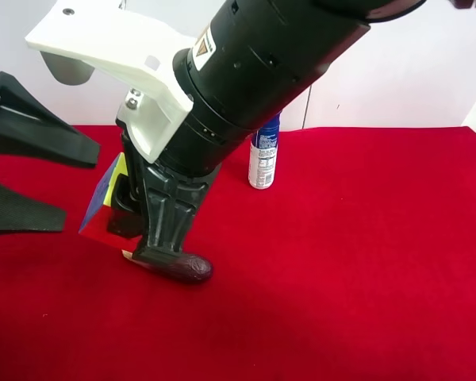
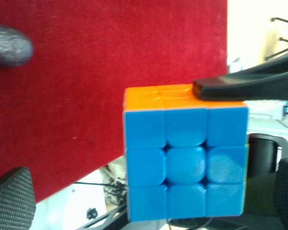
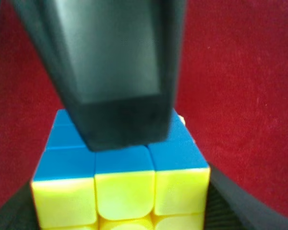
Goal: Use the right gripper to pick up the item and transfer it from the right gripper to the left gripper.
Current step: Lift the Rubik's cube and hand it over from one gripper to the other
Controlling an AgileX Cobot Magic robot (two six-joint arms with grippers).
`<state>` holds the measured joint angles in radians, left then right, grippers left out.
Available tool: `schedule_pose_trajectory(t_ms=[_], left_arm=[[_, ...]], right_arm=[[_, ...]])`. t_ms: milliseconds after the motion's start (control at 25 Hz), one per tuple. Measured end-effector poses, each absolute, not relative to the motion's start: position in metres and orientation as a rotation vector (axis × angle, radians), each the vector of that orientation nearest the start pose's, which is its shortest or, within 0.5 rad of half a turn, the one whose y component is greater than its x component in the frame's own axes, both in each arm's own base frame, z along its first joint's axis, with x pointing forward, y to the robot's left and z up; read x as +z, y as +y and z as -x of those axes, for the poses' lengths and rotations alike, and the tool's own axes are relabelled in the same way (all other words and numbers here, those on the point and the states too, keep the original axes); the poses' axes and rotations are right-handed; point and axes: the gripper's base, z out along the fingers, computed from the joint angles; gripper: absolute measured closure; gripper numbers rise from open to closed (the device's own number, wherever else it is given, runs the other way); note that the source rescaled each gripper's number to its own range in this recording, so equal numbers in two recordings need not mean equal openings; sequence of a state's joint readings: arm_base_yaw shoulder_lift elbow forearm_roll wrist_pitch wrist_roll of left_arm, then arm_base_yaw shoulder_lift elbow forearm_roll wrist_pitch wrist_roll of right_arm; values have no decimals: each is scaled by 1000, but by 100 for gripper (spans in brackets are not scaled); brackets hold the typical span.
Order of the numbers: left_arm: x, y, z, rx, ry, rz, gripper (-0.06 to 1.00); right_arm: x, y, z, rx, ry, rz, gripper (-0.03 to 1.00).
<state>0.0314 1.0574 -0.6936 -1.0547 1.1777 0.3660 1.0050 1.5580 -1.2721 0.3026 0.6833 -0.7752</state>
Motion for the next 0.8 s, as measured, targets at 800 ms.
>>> schedule_pose_trajectory(t_ms=[800], left_arm=[[280, -85, -178, -1304, 2553, 5, -6]], right_arm=[[314, 303, -172, 468, 1677, 1707, 95]])
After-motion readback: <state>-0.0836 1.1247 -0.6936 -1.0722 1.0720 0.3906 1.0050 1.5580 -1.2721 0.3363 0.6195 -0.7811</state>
